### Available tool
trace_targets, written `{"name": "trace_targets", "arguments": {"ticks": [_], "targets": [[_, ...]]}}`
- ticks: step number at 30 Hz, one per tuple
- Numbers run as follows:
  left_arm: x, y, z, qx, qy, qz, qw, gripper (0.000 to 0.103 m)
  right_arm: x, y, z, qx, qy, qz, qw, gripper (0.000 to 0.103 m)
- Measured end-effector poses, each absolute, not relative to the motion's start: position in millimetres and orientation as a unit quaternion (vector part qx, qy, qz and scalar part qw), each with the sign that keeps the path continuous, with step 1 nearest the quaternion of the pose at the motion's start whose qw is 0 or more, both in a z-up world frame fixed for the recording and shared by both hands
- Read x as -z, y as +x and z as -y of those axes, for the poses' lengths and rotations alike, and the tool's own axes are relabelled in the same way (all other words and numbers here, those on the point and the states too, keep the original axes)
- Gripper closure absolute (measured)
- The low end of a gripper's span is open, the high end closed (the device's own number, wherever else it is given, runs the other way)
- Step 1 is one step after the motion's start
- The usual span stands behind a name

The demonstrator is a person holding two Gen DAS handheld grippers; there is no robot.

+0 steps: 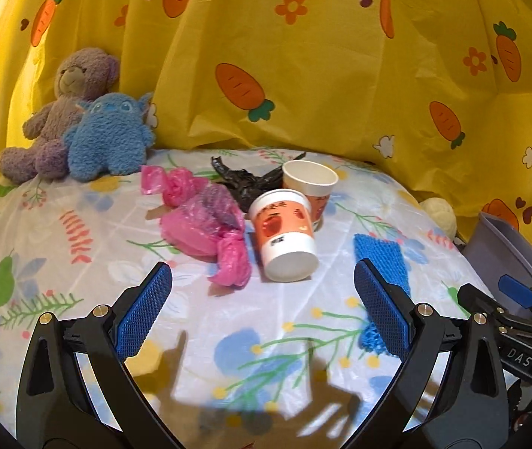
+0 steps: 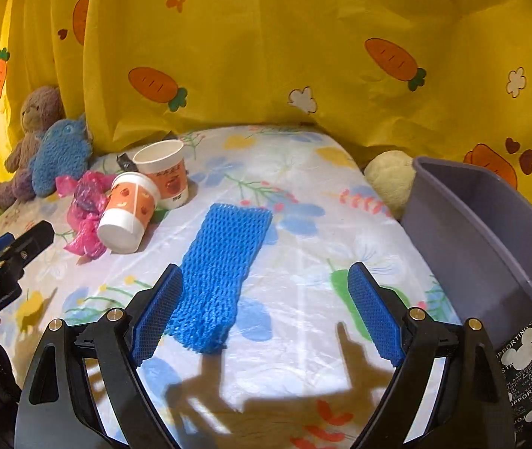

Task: Collect trash
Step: 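Move back to the table and grasp the blue mesh net with the right tool, then grasp the pink plastic bag with the left tool while the right tool holds the net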

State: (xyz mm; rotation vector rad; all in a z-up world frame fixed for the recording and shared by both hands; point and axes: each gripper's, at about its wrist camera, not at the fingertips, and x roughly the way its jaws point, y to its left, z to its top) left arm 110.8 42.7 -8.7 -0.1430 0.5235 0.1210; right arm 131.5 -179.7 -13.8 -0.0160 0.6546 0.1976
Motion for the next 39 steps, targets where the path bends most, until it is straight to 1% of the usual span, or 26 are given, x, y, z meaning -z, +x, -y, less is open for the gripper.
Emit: {"name": "trace_targets", "arguments": {"ticks": [10,16,18,24,26,27,32,35,39], "targets": [[10,92,-88,-0.093,-0.085,-0.254,0.959,0.007,43,165,131,-0.118,-0.036,-0.386,0.914,0.016],[13,89,-96,-0.092,-0.092,-0.257,0.958,0.007,56,178,124,-0.111,-0.043,-0.415,0.902,0.017],[13,89,-96,-0.091,-0.090,-0.258,0.958,0.007,59,182,123,-0.111,-0.044,-0.422,0.899,0.019],[13,87,-95,-0.089,-0.089,-0.259,0.958,0.007,67,187,122,-0.114,-0.048,-0.439,0.890,0.032],[14,87,-93,-0.087,-0.089,-0.260,0.958,0.007,66,186,123,-0.116,-0.049,-0.437,0.891,0.042],[14,87,-92,-0.085,-0.088,-0.260,0.958,0.007,66,186,123,-0.117,-0.049,-0.436,0.891,0.044],[14,88,-86,-0.079,-0.083,-0.263,0.958,0.007,64,184,126,-0.129,-0.049,-0.432,0.891,0.072],[14,89,-81,-0.077,-0.081,-0.264,0.958,0.007,63,183,128,-0.133,-0.048,-0.431,0.891,0.083],[14,90,-77,-0.070,-0.081,-0.265,0.958,0.007,61,179,133,-0.136,-0.044,-0.423,0.895,0.086]]}}
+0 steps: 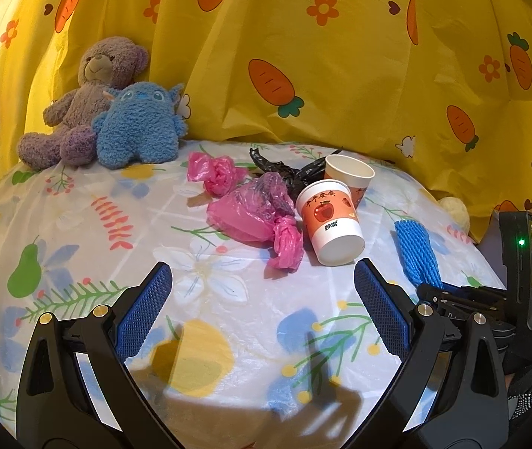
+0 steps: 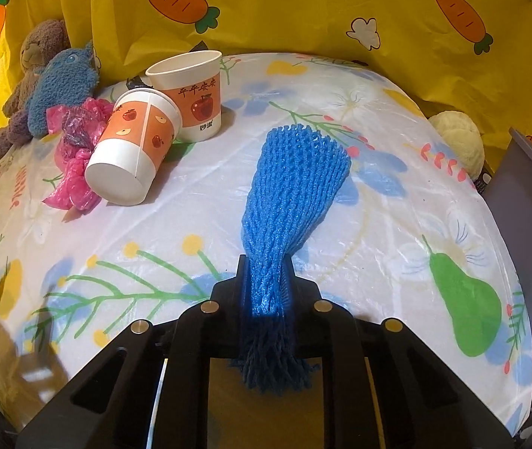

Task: Collect trash
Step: 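Grasp the pink plastic bag with the left tool while the right tool holds the net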

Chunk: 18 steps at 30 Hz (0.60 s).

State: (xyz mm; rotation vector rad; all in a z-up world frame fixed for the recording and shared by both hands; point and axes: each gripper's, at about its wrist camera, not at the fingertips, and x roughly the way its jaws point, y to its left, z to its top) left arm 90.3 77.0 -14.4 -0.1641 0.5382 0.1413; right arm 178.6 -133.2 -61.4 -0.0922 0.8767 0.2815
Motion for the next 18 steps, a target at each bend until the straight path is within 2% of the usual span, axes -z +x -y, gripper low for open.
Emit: {"name": "trace_targets", "arguments": {"ticks": [18], "targets": [[1,139,-93,-0.066,-0.075,-0.278,0.955,0.007,31,148,166,-0.139,-0.010,-0.355,0.924,0.087]]}}
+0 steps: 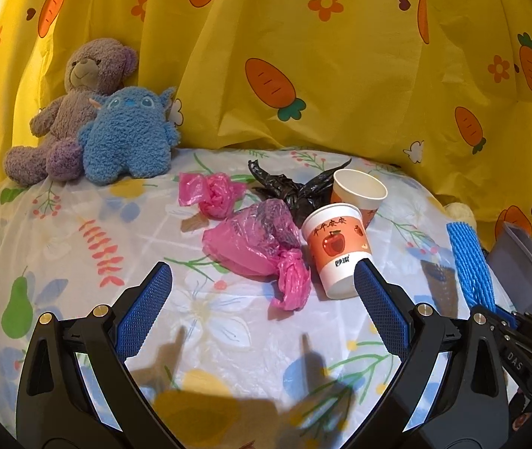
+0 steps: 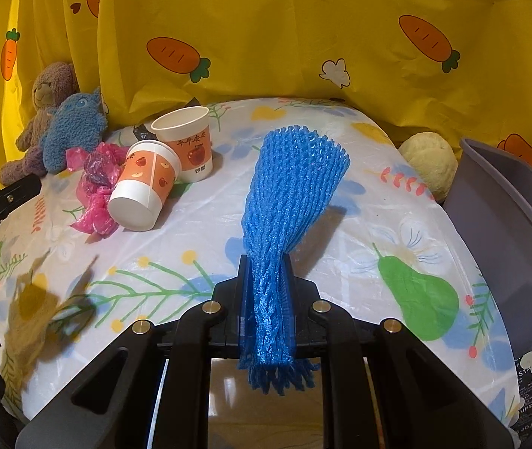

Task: Collect trash
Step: 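Grasp the pink plastic bag with the left tool while the right tool holds the net, then carry the blue net and pink bag over the grey bin with both tools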

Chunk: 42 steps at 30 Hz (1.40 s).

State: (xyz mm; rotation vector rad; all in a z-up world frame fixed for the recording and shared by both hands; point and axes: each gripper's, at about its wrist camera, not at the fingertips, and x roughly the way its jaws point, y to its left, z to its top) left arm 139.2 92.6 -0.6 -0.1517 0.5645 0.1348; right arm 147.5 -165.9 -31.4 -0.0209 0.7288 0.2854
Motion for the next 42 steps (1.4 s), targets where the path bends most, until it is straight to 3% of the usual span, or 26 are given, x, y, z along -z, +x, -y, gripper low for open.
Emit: {"name": "trace_targets", "arguments": {"ticks": [9,12,14,17,25,42], "targets": [[15,192,-109,-0.054,-0.098,-0.307,0.945,0.017,31,148,171,-0.146,-0.004,-0.352,0.924,0.087],[28,208,-110,-0.034,-0.111,-0.331,0.936,0.031,31,151,175,-0.142,-0.001,-0.354,0.925,0.087],[36,216,-108,-0.021,-0.114,-0.347,0.931,0.047,32,152,178,-0.139,-0.001,-0.354,0.925,0.087],[47,221,-107,-0.004,-0.121,-0.364,0.924,0.063,32,154,182,-0.137,0.001,-0.354,0.925,0.087],[41,205,-106,0.006,-0.110,-0.352,0.929,0.101,31,152,184,-0.139,0.009,-0.348,0.927,0.087],[-4,117,-90,-0.023,-0.099,-0.261,0.960,0.101,13,123,187,-0.151,0.006,-0.319,0.936,0.087]]}}
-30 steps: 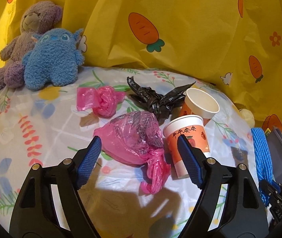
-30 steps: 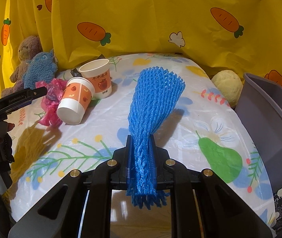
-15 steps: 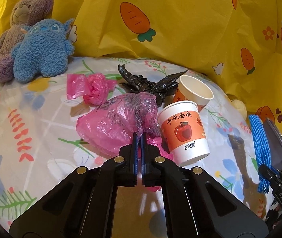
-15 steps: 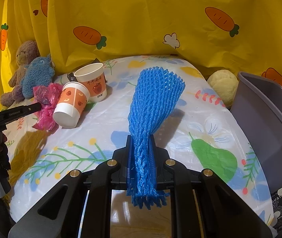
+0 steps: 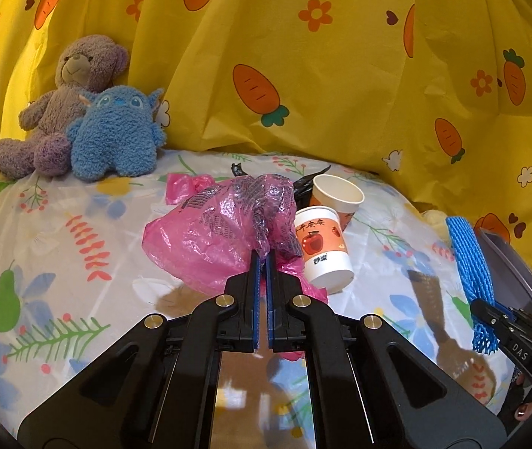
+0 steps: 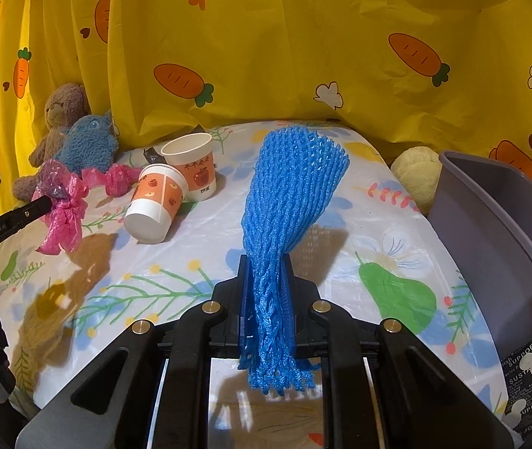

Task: Collect trash
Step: 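Carry the blue net and pink bag over the grey bin with both tools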

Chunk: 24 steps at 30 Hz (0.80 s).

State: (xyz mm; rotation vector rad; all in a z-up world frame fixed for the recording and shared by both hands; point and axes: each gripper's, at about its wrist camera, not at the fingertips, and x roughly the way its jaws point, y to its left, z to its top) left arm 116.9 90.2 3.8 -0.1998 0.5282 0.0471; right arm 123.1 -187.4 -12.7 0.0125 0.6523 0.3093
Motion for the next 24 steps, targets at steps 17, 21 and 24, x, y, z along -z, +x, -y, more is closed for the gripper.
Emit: {"name": "trace_targets", "arguments": {"ticks": [17,21,24], "targets": [[-12,102,-25,0.021,-0.054,-0.251,0.966,0.101,-4,93,206,-0.145,0.007,-0.292,0.945,0.087],[-12,101,-13,0.029,-0.047,-0.252,0.966,0.101,-5,91,211,-0.144,0.009,-0.289,0.946,0.087],[-12,101,-4,0.037,-0.044,-0.251,0.966,0.101,-5,89,214,-0.141,0.008,-0.288,0.947,0.087]]}}
